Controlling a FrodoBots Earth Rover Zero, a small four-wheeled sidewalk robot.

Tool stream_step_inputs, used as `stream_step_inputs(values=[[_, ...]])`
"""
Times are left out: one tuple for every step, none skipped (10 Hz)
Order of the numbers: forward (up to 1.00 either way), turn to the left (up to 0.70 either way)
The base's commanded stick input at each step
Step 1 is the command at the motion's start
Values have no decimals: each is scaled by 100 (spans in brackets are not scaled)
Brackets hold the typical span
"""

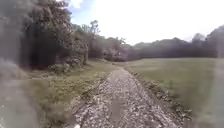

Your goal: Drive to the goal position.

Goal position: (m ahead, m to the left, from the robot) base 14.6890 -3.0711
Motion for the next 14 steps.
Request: stream_step_inputs(values=[[100,-28],[100,-10],[100,-3],[100,0],[100,0],[100,0],[100,0],[100,0],[100,0],[100,0],[100,0],[100,0],[100,0],[100,0]])
